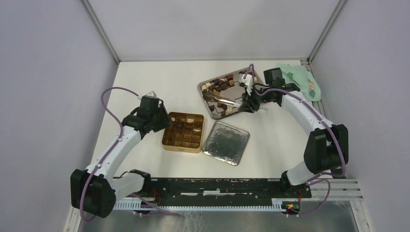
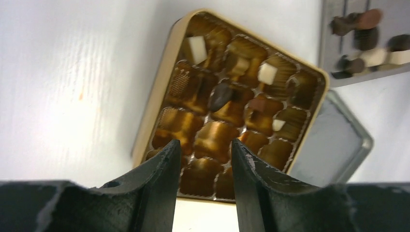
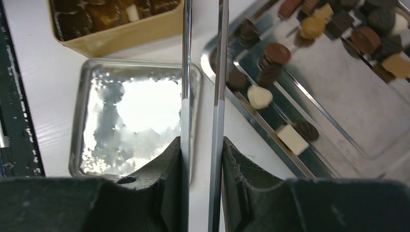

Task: Pack the chocolate
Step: Pick up the fake chocolate from the plate.

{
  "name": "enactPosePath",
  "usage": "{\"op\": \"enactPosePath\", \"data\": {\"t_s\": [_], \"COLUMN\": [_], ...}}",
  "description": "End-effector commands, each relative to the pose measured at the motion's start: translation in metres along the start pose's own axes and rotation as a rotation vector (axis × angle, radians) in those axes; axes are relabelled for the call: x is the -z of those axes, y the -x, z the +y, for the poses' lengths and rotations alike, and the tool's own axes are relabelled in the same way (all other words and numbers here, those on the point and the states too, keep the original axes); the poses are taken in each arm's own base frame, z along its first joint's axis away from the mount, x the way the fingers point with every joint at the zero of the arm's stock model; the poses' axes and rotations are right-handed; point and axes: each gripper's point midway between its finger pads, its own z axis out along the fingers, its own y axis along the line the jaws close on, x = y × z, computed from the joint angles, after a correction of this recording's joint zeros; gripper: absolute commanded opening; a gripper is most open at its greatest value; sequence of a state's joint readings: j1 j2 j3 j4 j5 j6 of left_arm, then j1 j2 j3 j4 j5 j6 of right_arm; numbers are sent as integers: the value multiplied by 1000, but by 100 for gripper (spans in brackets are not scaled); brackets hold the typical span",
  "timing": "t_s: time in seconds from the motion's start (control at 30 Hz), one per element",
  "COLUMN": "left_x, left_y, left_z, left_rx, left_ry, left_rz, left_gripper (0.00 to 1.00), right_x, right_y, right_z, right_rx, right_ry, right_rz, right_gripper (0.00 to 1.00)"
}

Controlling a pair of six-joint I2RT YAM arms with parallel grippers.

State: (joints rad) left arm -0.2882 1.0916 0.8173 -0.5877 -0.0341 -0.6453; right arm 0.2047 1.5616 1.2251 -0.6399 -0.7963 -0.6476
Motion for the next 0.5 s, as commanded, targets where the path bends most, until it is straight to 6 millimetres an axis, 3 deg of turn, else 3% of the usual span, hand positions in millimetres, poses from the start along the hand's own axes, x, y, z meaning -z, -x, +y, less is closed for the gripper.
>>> {"op": "enactPosePath", "data": {"t_s": [0.0, 0.13, 0.27, 0.47], "left_x": [6, -3, -23, -46], "left_y": [8, 12, 18, 49], "left_z": [26, 32, 27, 12], "left_rx": [-90, -128, -188, -266], "left_ry": [130, 174, 161, 138], "left_rz": [-36, -29, 4, 10], "left_gripper": [51, 52, 51, 52], "right_x": [-10, -26, -31, -28], "right_y": [46, 51, 53, 46], "right_z": [36, 57, 63, 68], "right_rx": [92, 120, 125, 129], "right_ry": [82, 142, 163, 159], "right_rz": [-104, -87, -83, -79], "right_gripper": [0, 0, 0, 0]}}
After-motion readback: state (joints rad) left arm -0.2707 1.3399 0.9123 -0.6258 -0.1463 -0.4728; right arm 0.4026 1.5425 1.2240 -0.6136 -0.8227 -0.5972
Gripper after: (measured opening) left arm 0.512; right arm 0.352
